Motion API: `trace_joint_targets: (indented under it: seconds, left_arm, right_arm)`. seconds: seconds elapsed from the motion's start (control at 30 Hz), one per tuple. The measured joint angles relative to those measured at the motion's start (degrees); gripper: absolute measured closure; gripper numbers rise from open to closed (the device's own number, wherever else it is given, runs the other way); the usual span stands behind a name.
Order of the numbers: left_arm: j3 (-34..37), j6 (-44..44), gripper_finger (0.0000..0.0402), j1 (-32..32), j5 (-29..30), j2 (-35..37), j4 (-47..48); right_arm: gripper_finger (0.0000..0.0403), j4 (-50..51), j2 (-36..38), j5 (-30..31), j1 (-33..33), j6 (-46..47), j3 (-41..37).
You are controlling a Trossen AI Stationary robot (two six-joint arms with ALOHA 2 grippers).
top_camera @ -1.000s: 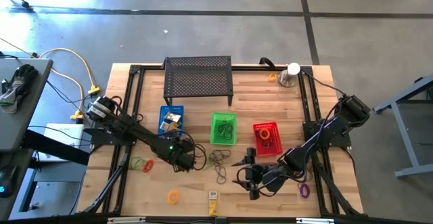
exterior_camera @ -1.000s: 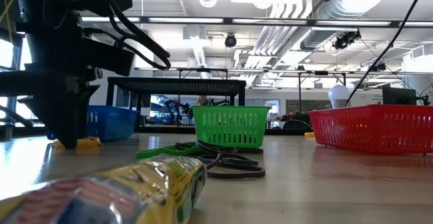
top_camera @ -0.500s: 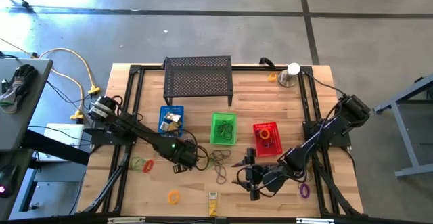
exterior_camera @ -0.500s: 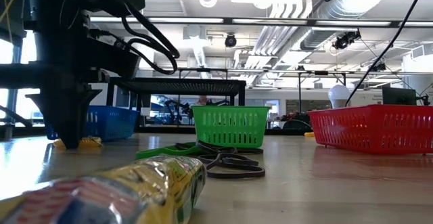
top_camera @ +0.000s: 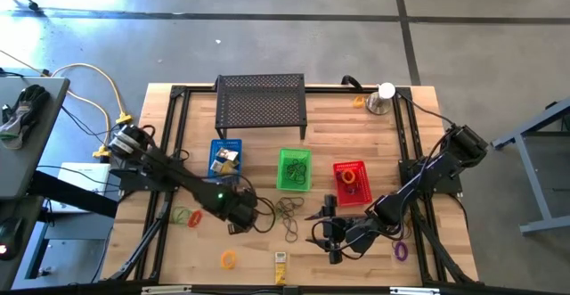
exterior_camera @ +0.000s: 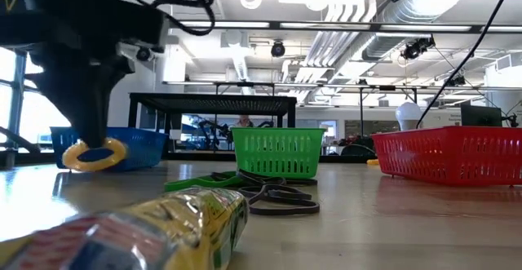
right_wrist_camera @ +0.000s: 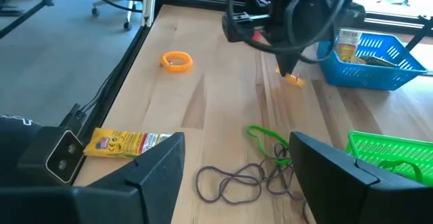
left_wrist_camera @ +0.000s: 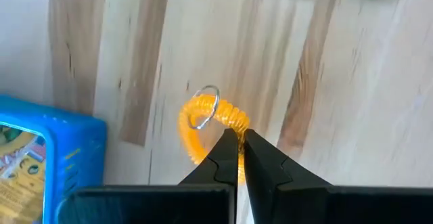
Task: Pick & Place Office Desk Supplies
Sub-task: Put the yellow spring keychain into the red bin
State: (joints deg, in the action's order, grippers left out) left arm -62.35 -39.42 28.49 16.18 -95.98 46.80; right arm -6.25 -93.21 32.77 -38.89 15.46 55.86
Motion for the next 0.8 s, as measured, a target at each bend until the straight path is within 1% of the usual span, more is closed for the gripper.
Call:
trace_joint_targets:
  seconds: [0.1, 0.23, 0.33, 0.47, 0.53, 0.6, 0.7, 0.8]
  left_arm:
    - [-1.0, 0.9, 0.0400, 1.3, 0.6, 1.1, -1.9]
    - [-1.0, 3.9, 0.0400, 3.0, 1.0, 2.7, -8.6]
    - [-1.0, 8.0, 0.0400, 4.6, 1.7, 4.6, -16.3]
    - [-1.0, 15.3, 0.0400, 6.4, 1.9, 5.1, -31.2]
    - [-1.0, 19.7, 0.0400, 7.3, 1.1, 4.9, -38.8]
    - [-1.1, 23.0, 0.0400, 7.9, -0.6, 4.4, -44.0]
    - [-1.1, 26.4, 0.0400, 8.6, -3.7, 3.3, -49.0]
    - [-1.1, 28.8, 0.0400, 9.1, -4.1, 3.2, -51.0]
  right_arm:
    - [0.0148, 0.0, 0.0, 0.0, 0.0, 0.0, 0.0]
    - [0.0148, 0.0, 0.0, -0.6, 0.0, 0.7, 0.0]
    - [0.0148, 0.0, 0.0, -2.7, 0.0, 0.8, 0.0]
    - [0.0148, -1.1, 0.0, -2.3, 0.3, -1.3, 0.0]
    - [0.0148, -2.5, 0.0, -2.2, 0.7, -2.5, 0.0]
    - [0.0148, -4.1, 0.0, -2.3, 1.2, -3.3, 0.0]
    - [0.0148, -6.0, 0.0, -3.7, 1.9, -3.7, 0.0]
    - [0.0148, -6.8, -0.1, -7.8, 2.7, -3.7, 0.0]
